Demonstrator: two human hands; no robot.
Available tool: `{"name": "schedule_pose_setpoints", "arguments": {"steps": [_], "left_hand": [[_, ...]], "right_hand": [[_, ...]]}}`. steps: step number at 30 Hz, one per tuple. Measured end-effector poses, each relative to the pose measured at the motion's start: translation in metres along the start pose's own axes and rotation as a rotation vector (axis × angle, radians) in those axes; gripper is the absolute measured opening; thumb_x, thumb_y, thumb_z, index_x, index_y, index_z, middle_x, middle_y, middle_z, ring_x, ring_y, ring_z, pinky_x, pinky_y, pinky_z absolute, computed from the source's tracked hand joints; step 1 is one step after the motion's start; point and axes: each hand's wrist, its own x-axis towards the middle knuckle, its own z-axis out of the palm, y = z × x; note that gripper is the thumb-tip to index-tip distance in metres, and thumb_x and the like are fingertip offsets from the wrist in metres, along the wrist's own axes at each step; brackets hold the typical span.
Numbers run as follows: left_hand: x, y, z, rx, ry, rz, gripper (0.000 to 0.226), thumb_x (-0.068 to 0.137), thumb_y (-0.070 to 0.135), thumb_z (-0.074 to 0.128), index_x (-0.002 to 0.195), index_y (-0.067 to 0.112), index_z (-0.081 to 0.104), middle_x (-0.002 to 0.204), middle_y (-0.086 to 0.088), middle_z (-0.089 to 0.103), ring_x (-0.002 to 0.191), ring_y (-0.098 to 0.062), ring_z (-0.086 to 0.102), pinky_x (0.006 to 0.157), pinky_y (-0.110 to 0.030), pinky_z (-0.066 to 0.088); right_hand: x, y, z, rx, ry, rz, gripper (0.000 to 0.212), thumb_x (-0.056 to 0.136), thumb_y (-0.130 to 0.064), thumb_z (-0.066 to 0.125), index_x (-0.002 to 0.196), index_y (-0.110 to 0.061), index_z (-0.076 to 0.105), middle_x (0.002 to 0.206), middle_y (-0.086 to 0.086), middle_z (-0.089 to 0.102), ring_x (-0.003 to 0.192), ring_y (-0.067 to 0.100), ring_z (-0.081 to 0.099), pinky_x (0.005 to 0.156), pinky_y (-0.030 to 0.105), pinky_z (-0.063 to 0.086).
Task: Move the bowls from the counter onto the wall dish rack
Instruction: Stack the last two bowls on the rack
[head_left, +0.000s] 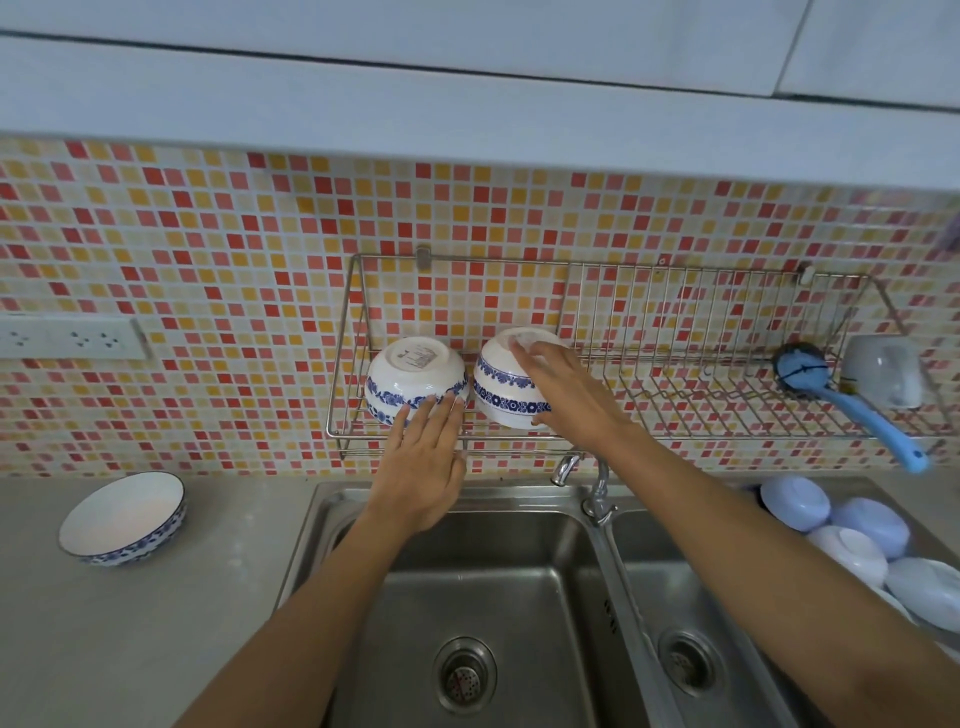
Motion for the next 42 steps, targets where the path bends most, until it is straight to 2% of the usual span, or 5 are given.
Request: {"name": "schedule_pose_setpoints", "arguments": {"steps": [9,21,30,36,42], "left_hand": [[0.001,0.001,-0.002,-0.005,-0.002,-0.010,0.062,0.095,0.045,0.013,0.151,0.017,0.009,0.159,-0.001,0.010,0.146,-0.017,0.002,0.114,-0.038,-0.012],[0.001,0.000,0.001,-0.017,0.003,0.001,0.068,0.092,0.050,0.006,0.150,0.016,0.010,0.158,-0.002,0.011,0.146,-0.017,0.002,0.115,-0.039,-0.010],[0.002,0.001,-0.005,-0.014,-0.009,-0.005,0.063,0.096,0.048,0.009,0.151,0.018,0.002,0.160,0.000,0.000,0.144,-0.012,-0.009,0.111,-0.033,-0.019],[-0.048,-0.020,-0.042,-0.282,0.223,-0.104,0.051,0.099,0.036,0.037,0.147,0.018,0.028,0.155,-0.003,0.027,0.143,-0.013,0.018,0.119,-0.032,0.005],[-0.142,-0.116,-0.053,-0.287,0.356,-0.458,0.045,0.097,0.030,0.042,0.140,0.016,0.041,0.147,-0.004,0.041,0.135,-0.018,0.035,0.113,-0.031,0.024]], "right_hand": [[-0.013,0.006,0.006,0.404,-0.017,0.189,0.087,0.086,-0.041,0.068,0.153,-0.024,0.017,0.160,0.003,0.011,0.146,0.025,0.016,0.115,0.047,0.030],[-0.022,0.004,0.025,0.247,0.035,0.337,0.073,0.099,-0.048,0.039,0.155,-0.022,0.001,0.163,0.002,0.007,0.148,0.023,0.019,0.119,0.052,0.004],[-0.028,-0.003,0.027,0.245,0.233,0.350,0.073,0.095,-0.054,0.042,0.153,-0.017,0.016,0.161,0.006,0.019,0.148,0.024,0.019,0.120,0.051,0.005],[-0.048,-0.088,0.026,0.622,0.588,0.105,0.045,0.091,-0.032,0.052,0.127,-0.006,0.058,0.127,0.013,0.058,0.119,0.025,0.053,0.100,0.037,0.045],[-0.051,-0.200,0.073,0.768,0.342,-0.158,0.023,0.089,-0.023,0.052,0.090,-0.009,0.070,0.085,0.001,0.067,0.077,0.014,0.061,0.074,0.017,0.044]]}}
